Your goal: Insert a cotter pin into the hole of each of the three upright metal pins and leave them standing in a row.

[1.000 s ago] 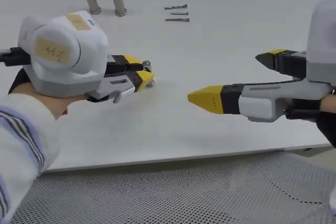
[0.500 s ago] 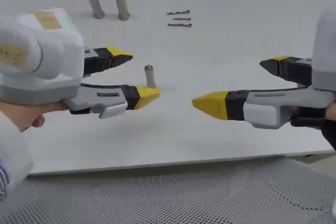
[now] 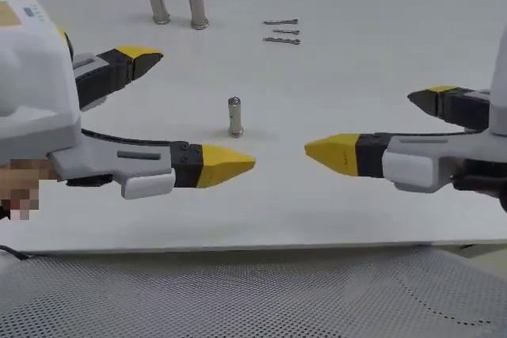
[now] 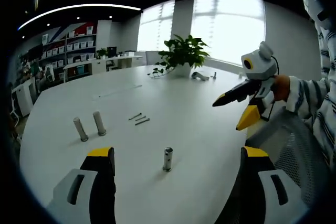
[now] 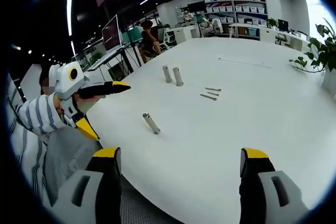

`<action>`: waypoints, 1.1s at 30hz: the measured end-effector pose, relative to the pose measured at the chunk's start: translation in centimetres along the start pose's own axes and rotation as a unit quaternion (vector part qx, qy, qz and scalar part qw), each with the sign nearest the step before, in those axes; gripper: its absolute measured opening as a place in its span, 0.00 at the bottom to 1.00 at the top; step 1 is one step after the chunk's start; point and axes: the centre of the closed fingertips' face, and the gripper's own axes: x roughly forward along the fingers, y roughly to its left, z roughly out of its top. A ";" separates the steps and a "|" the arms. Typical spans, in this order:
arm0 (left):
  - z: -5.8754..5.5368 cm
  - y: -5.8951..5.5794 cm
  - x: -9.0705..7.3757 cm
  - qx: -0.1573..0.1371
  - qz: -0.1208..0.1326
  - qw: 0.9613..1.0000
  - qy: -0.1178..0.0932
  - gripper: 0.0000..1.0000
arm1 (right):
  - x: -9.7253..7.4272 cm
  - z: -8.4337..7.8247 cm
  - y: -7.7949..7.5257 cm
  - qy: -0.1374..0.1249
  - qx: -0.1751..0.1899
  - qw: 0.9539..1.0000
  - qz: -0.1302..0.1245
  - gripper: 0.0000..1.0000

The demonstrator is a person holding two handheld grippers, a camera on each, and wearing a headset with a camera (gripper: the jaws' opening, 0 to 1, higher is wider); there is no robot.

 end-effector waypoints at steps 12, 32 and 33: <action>-1.1 -0.3 -0.4 -0.018 0.000 1.000 -0.003 0.99 | -0.3 1.3 -1.6 0.012 -0.036 0.999 -0.018 0.89; -2.0 0.0 -0.6 -0.035 0.009 0.999 -0.002 0.99 | 1.2 8.8 -6.2 0.025 -0.187 0.981 -0.042 0.79; -2.1 0.1 -0.6 -0.035 0.009 0.999 -0.001 0.99 | 1.4 9.0 -6.3 0.027 -0.192 0.980 -0.039 0.77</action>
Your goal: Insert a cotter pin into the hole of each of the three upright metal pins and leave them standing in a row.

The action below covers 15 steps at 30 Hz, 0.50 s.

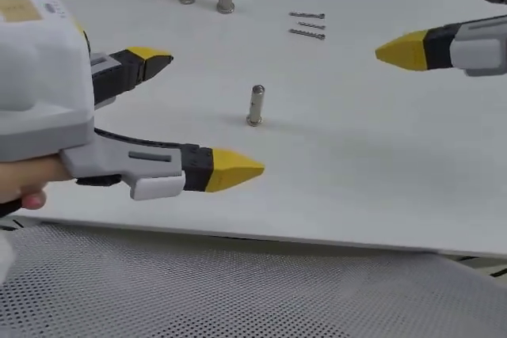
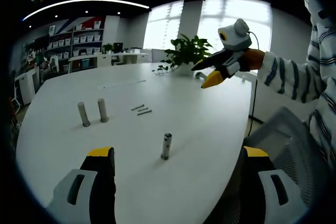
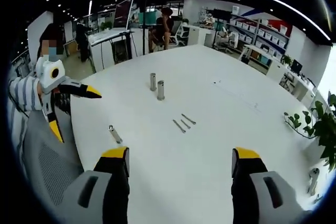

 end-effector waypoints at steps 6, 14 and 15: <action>-0.2 0.1 -0.1 0.002 0.001 1.000 0.005 0.99 | 1.4 1.0 -1.2 0.017 -0.045 0.999 0.016 0.66; -0.6 0.4 -0.2 -0.007 0.005 1.000 0.011 0.99 | 3.5 2.6 -1.6 0.022 -0.118 0.992 0.044 0.45; -0.7 0.5 -0.2 -0.007 0.006 1.000 0.012 0.99 | 3.8 2.7 -1.6 0.022 -0.122 0.991 0.049 0.39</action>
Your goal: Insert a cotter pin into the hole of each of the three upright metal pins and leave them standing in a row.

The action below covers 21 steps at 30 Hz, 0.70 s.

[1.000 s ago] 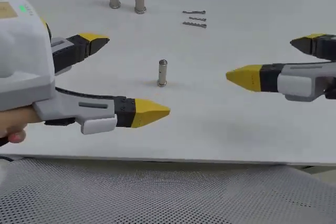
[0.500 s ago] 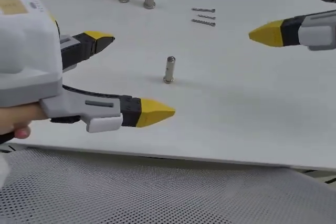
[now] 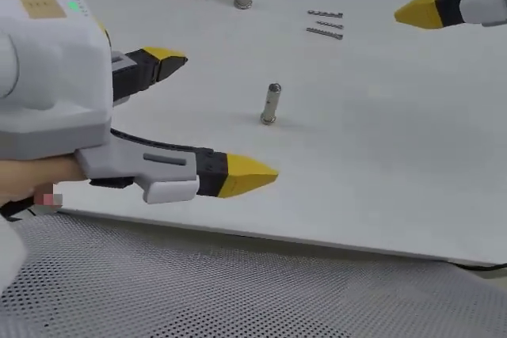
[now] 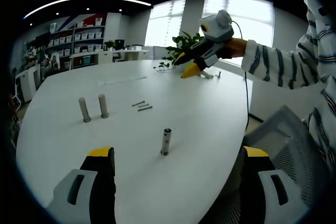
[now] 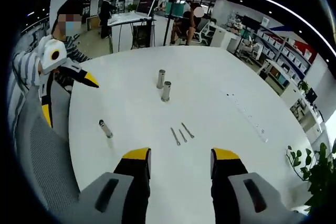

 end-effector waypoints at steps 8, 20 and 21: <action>-0.3 0.0 -0.1 -0.001 0.002 1.000 0.004 0.99 | 3.1 0.2 -1.7 0.010 -0.034 0.999 0.037 0.20; -0.6 0.3 0.0 -0.014 0.009 1.000 0.003 0.99 | 7.5 -2.0 -1.7 0.096 -0.072 0.986 0.114 0.04; -0.6 0.4 0.0 -0.015 0.009 1.000 0.004 0.99 | 7.9 -2.1 -1.5 0.103 -0.077 0.984 0.121 0.05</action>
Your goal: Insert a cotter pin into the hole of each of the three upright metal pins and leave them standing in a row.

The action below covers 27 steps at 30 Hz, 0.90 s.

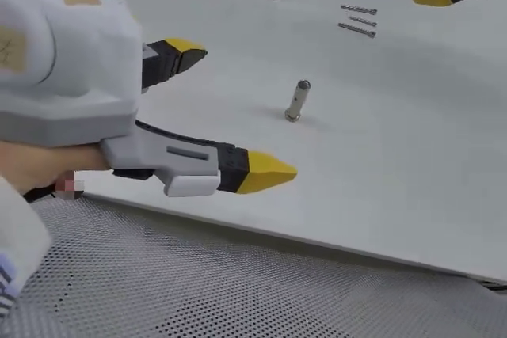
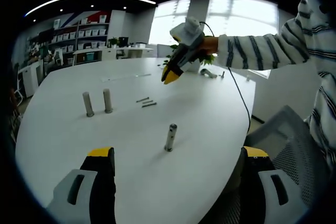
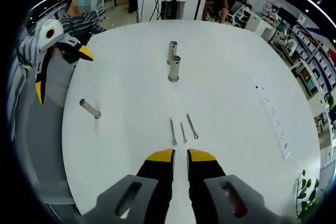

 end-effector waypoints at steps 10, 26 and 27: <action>-0.4 0.2 0.1 -0.014 -0.007 1.000 0.003 0.97 | 3.4 0.2 0.0 0.053 -0.042 0.997 0.037 0.03; -0.8 0.1 0.7 -0.025 -0.019 0.999 0.009 0.95 | 6.8 -0.1 -0.6 0.104 -0.070 0.990 0.063 0.03; -0.8 0.1 0.7 -0.026 -0.019 0.999 0.010 0.95 | 6.9 -0.2 -0.6 0.106 -0.071 0.990 0.063 0.03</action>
